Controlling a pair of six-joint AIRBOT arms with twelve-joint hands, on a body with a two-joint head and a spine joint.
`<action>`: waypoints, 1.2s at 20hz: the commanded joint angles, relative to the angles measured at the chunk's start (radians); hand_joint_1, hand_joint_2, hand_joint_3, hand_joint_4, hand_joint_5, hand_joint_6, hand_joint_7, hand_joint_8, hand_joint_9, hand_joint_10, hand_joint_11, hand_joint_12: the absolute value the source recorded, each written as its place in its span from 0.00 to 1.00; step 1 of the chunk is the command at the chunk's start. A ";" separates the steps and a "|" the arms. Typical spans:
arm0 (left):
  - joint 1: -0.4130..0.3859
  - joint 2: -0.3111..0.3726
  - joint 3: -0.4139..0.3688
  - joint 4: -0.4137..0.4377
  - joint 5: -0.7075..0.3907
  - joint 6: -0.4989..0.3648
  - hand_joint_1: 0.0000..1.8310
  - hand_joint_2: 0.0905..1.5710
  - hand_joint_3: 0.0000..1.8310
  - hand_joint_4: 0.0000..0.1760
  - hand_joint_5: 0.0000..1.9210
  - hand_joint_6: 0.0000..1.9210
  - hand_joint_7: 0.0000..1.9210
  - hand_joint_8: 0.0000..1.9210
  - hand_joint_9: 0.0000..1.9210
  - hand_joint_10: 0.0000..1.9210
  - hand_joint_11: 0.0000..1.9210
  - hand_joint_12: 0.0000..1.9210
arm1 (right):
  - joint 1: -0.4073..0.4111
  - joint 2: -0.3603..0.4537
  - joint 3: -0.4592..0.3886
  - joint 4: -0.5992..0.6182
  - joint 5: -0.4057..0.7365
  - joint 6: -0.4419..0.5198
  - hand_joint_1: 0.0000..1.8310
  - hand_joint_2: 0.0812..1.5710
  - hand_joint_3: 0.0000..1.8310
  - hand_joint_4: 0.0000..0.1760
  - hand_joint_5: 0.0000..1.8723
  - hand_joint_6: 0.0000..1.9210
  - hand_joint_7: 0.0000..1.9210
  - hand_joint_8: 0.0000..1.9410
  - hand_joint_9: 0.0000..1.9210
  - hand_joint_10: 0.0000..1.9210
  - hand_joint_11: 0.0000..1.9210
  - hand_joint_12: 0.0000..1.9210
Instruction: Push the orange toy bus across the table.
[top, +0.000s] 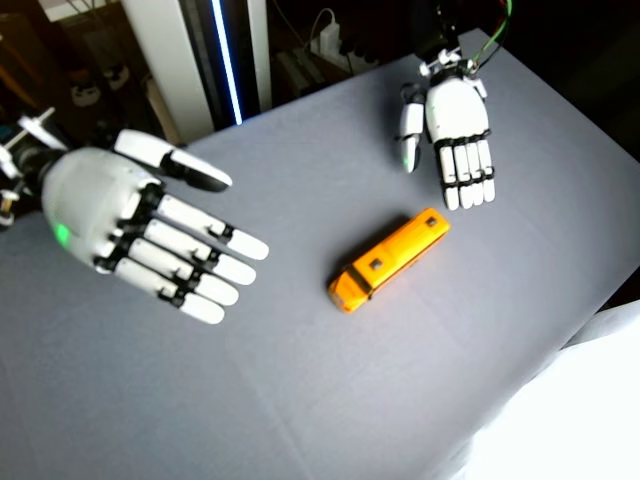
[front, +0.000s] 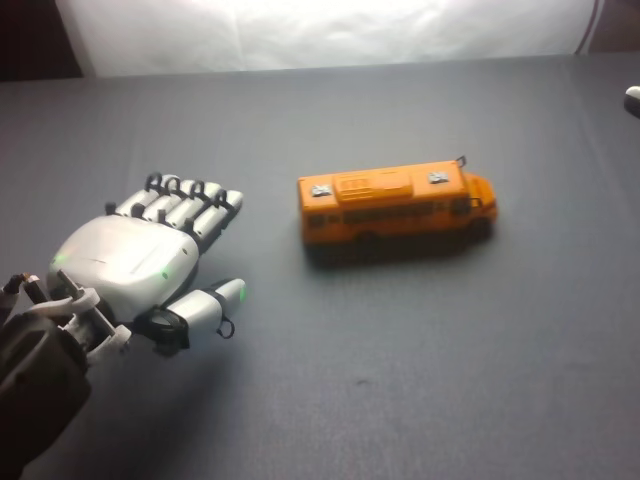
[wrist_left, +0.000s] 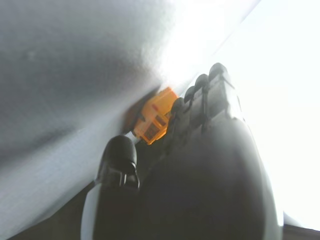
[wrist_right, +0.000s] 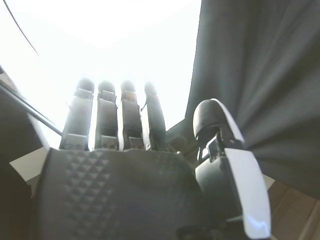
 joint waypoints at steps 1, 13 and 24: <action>-0.010 -0.006 -0.002 0.051 -0.096 0.000 0.00 0.99 0.00 0.00 0.00 0.00 0.00 0.00 0.00 0.00 0.00 0.00 | 0.006 0.001 0.004 0.013 0.123 0.008 0.06 0.88 0.00 0.03 0.15 0.00 0.11 0.00 0.04 0.00 0.02 0.02; -0.012 0.002 -0.010 0.082 -0.089 0.000 0.00 0.99 0.01 0.00 0.00 0.00 0.00 0.00 0.00 0.00 0.00 0.00 | 0.006 -0.003 0.011 0.012 0.123 0.008 0.07 0.88 0.00 0.10 0.16 0.00 0.12 0.00 0.05 0.00 0.02 0.04; -0.072 -0.014 -0.009 0.199 -0.021 0.000 0.00 0.95 0.00 0.00 0.00 0.00 0.00 0.00 0.00 0.00 0.00 0.00 | 0.006 -0.005 0.013 0.012 0.123 0.012 0.06 0.87 0.00 0.12 0.16 0.00 0.11 0.00 0.04 0.00 0.01 0.04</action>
